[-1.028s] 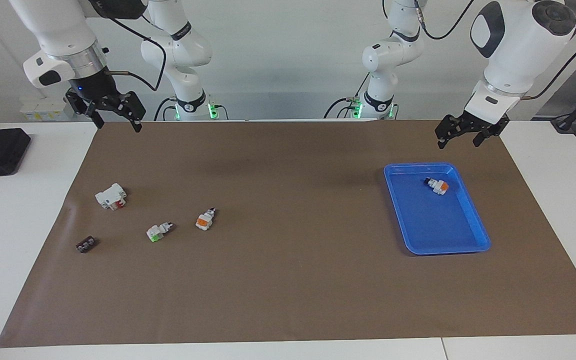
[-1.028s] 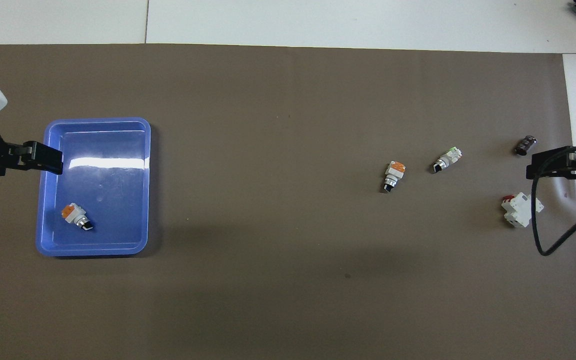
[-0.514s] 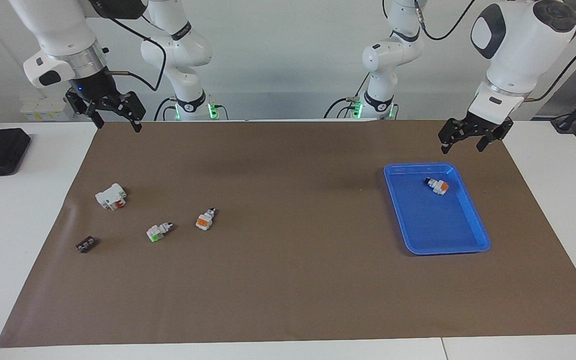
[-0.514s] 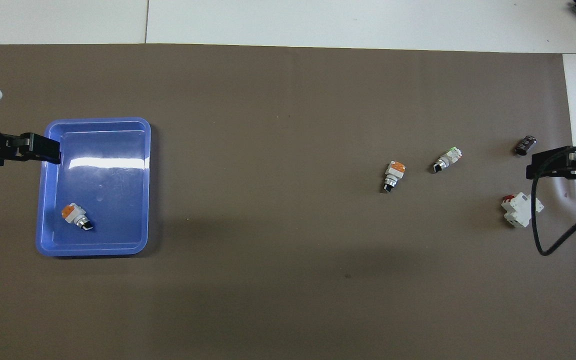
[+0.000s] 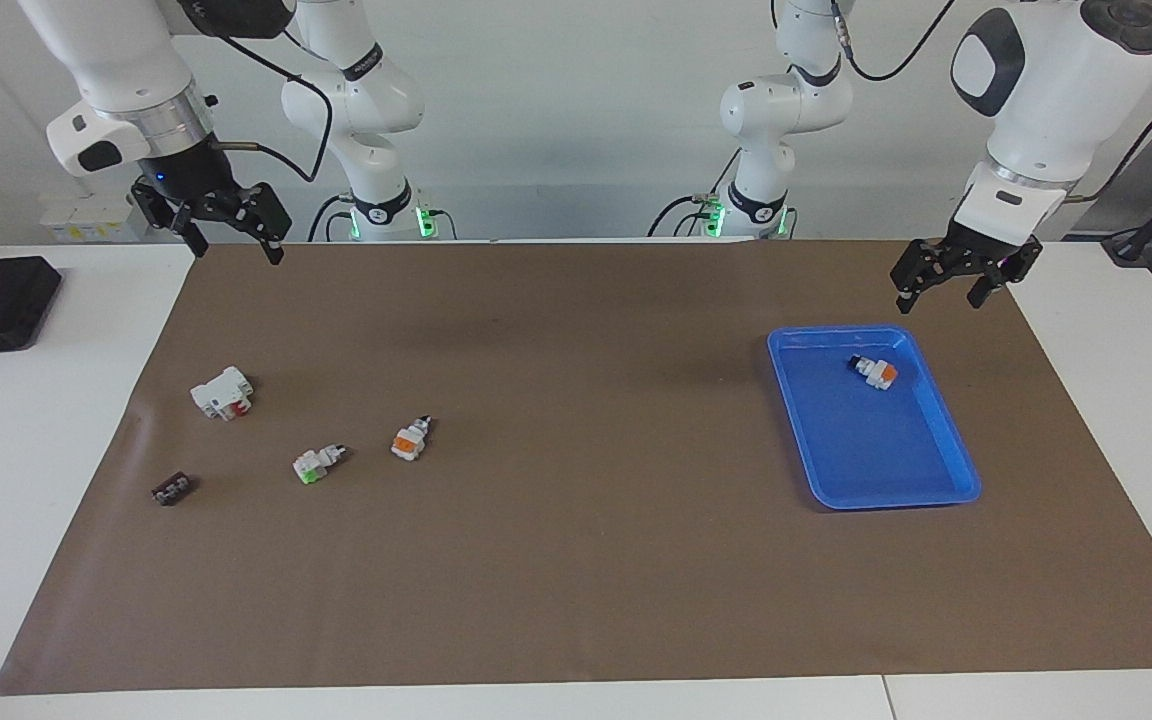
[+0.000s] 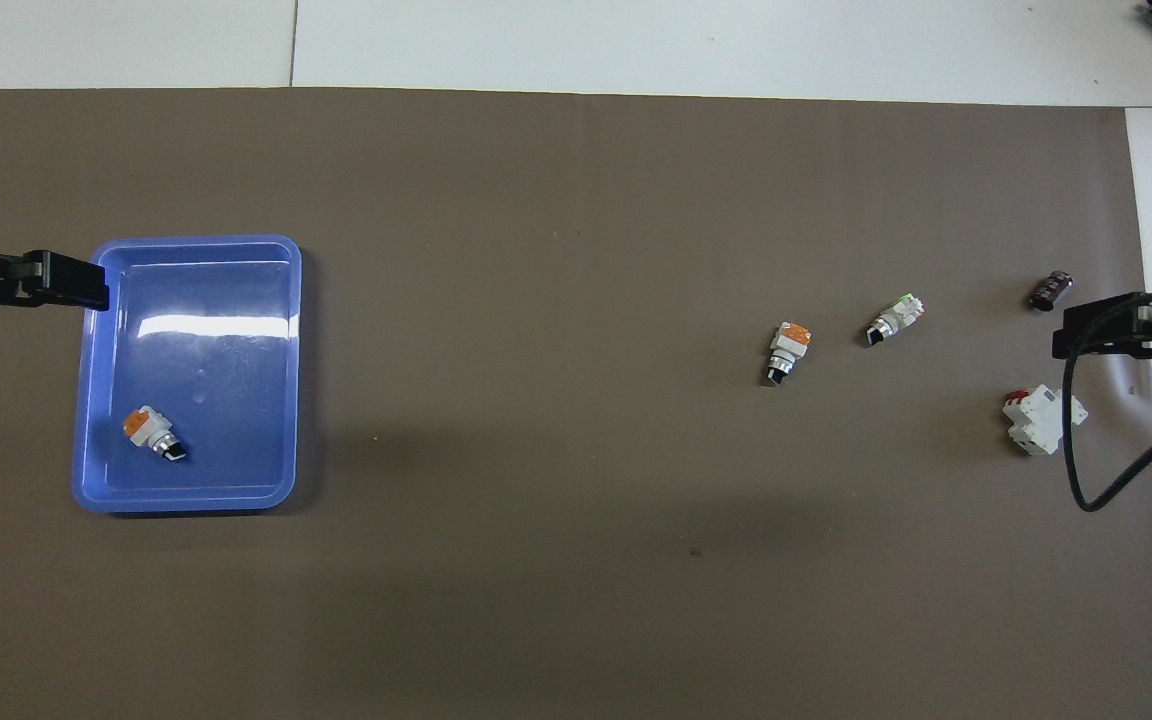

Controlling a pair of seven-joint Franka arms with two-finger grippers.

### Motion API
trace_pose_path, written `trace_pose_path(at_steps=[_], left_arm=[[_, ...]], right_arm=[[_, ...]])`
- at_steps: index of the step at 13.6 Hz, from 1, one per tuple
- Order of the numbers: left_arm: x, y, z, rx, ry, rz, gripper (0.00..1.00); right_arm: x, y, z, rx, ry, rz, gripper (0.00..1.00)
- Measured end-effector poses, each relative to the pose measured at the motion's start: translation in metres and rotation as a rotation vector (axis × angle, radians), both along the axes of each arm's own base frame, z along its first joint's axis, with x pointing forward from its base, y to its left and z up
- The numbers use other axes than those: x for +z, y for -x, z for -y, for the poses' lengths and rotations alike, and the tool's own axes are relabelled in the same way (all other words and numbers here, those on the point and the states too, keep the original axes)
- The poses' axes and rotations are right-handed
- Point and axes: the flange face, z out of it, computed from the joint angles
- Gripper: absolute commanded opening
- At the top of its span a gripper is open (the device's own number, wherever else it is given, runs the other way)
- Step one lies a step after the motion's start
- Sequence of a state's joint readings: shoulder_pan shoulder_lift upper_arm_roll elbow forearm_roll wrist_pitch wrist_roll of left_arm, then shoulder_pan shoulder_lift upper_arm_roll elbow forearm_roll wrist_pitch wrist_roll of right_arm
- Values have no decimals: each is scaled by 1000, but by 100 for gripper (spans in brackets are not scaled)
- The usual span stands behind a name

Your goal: Turn and place switch with both arms

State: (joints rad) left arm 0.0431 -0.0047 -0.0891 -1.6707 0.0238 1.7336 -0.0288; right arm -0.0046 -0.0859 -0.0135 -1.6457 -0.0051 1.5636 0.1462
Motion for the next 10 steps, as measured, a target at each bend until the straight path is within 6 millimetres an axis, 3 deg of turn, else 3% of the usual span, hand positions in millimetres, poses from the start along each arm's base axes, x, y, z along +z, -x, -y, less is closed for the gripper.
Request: trace_pose_path(at_steps=[10], left_arm=[[0, 0, -4, 7, 0, -1, 100]], right_arm=[[0, 0, 0, 0, 0, 0, 100]])
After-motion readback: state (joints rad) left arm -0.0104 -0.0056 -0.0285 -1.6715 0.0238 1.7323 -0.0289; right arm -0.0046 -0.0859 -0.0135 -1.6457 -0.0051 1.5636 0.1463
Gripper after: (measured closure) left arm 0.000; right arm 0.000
